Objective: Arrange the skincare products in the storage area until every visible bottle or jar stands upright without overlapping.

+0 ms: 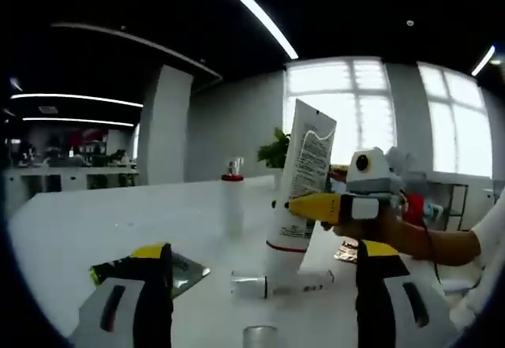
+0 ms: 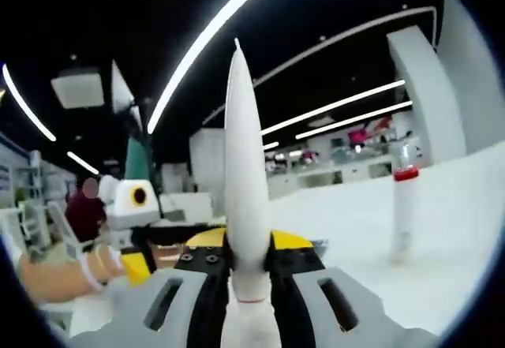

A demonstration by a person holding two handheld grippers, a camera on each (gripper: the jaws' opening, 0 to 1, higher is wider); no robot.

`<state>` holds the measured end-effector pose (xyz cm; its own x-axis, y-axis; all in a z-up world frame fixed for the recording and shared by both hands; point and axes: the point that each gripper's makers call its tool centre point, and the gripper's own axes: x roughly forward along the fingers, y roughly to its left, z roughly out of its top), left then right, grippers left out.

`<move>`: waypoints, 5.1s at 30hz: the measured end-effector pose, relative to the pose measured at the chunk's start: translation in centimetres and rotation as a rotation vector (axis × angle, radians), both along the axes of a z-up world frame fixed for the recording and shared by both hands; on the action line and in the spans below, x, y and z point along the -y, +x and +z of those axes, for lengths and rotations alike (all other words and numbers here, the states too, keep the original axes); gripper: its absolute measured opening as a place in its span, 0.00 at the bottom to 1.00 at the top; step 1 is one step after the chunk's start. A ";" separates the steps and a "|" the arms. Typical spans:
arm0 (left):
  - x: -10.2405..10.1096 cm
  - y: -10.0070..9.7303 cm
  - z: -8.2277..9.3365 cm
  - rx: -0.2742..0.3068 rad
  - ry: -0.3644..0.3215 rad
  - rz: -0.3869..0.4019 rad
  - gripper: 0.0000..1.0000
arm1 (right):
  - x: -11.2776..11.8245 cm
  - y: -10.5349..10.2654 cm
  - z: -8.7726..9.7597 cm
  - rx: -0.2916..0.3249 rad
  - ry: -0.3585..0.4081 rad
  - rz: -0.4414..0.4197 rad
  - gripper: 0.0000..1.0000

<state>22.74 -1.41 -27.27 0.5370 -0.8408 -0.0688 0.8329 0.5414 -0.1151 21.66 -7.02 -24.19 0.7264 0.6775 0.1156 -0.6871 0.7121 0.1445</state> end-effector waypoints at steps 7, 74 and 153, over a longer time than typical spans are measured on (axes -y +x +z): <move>0.2 0.1 -0.4 0.012 0.033 0.023 1.00 | 4.5 3.6 -0.4 -0.033 -0.022 -0.233 0.16; 0.7 -1.1 -2.1 0.000 0.091 0.073 1.00 | 11.4 6.1 -7.0 -0.308 -0.347 -0.571 0.50; 0.0 0.9 -1.9 -0.014 0.079 0.082 1.00 | 12.4 4.7 -10.5 -0.529 -0.311 -0.633 0.49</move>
